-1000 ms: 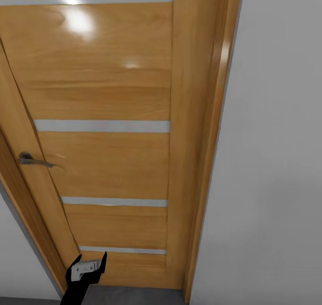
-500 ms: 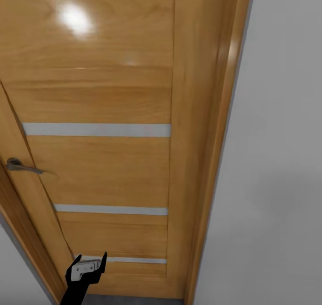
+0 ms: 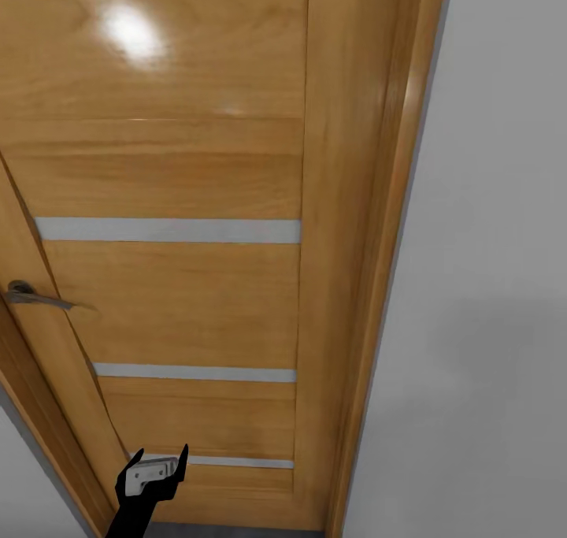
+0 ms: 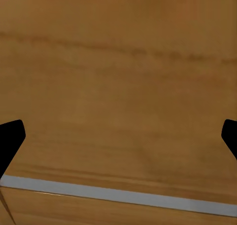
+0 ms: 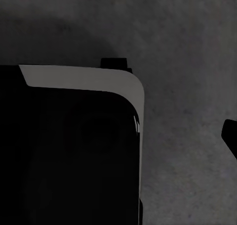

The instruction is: Move the two storage containers from the living room to the garage. In the garage, place one container on the floor and stack the other container on top of it (either order is fine).

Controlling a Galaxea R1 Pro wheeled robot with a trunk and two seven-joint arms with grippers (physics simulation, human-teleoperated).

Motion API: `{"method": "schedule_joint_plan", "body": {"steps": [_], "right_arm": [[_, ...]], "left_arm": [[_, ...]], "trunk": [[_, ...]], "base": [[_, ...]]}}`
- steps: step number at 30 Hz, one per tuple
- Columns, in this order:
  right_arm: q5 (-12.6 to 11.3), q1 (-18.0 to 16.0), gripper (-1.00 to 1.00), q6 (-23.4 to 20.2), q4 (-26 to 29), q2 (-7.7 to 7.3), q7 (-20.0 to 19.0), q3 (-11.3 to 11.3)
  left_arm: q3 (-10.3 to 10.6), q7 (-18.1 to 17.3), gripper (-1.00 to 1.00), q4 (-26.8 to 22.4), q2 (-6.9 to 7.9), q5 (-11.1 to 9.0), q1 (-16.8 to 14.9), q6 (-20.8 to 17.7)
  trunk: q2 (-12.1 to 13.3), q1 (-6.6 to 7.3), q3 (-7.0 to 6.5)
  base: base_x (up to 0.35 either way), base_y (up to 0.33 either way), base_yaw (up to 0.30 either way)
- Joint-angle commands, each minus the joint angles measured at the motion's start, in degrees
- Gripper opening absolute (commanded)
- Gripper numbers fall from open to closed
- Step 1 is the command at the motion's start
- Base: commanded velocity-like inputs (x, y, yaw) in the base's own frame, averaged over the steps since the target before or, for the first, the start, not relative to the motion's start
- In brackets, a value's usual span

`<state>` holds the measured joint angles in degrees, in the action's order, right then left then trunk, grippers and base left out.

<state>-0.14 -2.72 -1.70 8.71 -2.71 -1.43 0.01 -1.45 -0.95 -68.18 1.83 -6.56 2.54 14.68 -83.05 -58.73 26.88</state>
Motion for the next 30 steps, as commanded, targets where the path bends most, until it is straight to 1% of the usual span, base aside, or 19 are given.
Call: {"method": "schedule_joint_plan", "body": {"steps": [1,9,20,30], "right_arm": [[-0.02,-0.01,1.0,-0.19,0.08,-0.01,-0.15,-0.01],[-0.04,-0.01,1.0,-0.22,0.08,-0.06,-0.18,-0.01],[-0.06,-0.01,1.0,-0.19,0.08,-0.08,-0.3,-0.04],[-0.09,-0.01,1.0,-0.16,0.08,-0.06,-0.27,-0.01]], "left_arm": [[0.05,-0.1,1.0,-0.03,0.02,-0.56,0.0,0.09],[0.05,-0.1,1.0,-0.03,0.02,-0.56,0.0,0.09],[0.05,-0.1,1.0,-0.03,0.02,-0.56,0.0,0.09],[0.05,-0.1,1.0,0.03,0.02,-0.56,0.0,0.09]], "trunk": [[-0.03,0.0,0.05],[-0.03,0.0,0.05],[-0.03,0.0,0.05],[-0.03,0.0,0.05]], "base": [[0.002,0.0,0.0],[0.0,0.0,-0.004],[0.0,0.0,-0.181],[0.0,0.0,-0.04]]}}
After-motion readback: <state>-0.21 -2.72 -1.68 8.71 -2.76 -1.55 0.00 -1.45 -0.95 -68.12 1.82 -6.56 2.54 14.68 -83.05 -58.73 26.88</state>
